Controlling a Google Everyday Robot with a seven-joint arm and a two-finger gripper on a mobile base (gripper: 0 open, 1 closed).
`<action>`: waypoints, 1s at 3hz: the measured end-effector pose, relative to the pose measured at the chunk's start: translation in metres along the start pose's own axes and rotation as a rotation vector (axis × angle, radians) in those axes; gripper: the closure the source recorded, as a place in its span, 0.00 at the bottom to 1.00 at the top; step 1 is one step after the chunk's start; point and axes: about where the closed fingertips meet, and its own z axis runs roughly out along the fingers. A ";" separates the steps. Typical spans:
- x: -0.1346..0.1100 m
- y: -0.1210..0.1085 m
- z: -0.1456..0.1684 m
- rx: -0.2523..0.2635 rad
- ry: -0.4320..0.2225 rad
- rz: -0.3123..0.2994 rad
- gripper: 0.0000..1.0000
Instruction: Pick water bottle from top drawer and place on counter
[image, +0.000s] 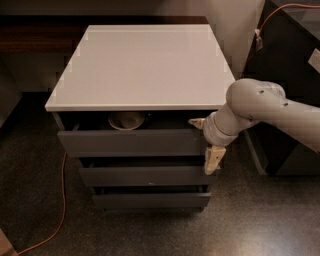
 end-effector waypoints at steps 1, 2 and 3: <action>0.003 -0.014 0.018 0.008 0.007 0.007 0.00; 0.005 -0.025 0.034 0.008 0.009 0.025 0.00; 0.010 -0.033 0.051 -0.001 0.018 0.059 0.23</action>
Offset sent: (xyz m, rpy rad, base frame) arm 0.0525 0.0152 -0.0360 0.0033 0.0023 -0.0541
